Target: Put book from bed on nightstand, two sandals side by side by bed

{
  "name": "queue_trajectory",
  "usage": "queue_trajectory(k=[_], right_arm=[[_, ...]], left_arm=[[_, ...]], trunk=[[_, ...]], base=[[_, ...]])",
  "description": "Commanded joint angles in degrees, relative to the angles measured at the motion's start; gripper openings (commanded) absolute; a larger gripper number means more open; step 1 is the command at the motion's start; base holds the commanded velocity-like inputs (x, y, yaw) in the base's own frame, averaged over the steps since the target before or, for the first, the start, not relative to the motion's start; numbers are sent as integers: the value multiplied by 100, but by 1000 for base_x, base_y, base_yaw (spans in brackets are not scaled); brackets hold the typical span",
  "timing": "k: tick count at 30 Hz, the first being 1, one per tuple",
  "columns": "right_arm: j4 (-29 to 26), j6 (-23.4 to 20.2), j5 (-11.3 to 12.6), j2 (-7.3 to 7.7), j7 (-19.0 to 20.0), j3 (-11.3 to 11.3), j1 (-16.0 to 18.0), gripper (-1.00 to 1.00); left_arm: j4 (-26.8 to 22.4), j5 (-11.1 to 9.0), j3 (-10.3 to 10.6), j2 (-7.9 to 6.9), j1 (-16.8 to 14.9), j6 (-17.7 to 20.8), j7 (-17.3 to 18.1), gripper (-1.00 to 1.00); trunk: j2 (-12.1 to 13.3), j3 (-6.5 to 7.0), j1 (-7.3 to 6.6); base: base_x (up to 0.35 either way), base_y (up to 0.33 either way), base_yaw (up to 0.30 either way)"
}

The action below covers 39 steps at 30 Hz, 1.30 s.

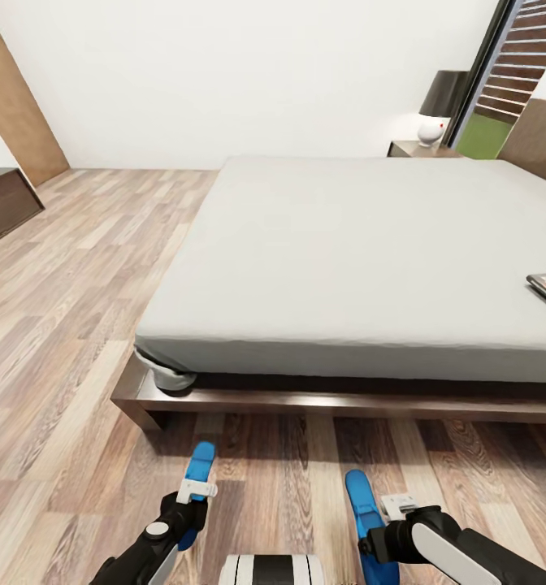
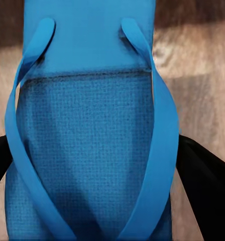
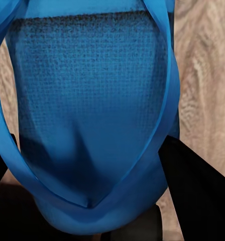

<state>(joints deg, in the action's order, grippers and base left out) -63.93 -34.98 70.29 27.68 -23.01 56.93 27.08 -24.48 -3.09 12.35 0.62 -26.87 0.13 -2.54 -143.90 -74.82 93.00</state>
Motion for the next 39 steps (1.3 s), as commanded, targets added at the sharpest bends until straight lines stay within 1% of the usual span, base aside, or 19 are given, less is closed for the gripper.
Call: queue_trajectory(k=[1,10,22,25,31,39], right_arm=[[-11,7,64,6,-66,20,8,-100],[-11,6,66,8,-66,20,8,-100],[-5,1,69,7,-72,20,8,-100],[-5,0,66,4,-72,20,7,-100],[-5,0,64,-1,-72,20,3,-100],[-5,0,64,-3,-72,20,5,-100]], left_arm=[[-4,-33,40,-5,-3,-2,-43,-100],[-21,-33,40,-8,-3,-12,-156,-100],[-22,-33,40,-9,-3,-13,-168,-100],[-22,-33,40,-9,-3,-13,-167,-100],[-19,-33,40,-67,-3,-13,-168,-100],[-18,-38,40,-78,-3,-11,-168,-100]], trunk=[[-2,-4,-1],[-2,-4,-1],[-2,-4,-1],[-2,-4,-1],[-2,-4,-1],[-2,-4,-1]], base=[[0,0,0],[0,0,-17],[0,31,-255],[0,97,-153],[0,128,-37],[0,132,-4]])
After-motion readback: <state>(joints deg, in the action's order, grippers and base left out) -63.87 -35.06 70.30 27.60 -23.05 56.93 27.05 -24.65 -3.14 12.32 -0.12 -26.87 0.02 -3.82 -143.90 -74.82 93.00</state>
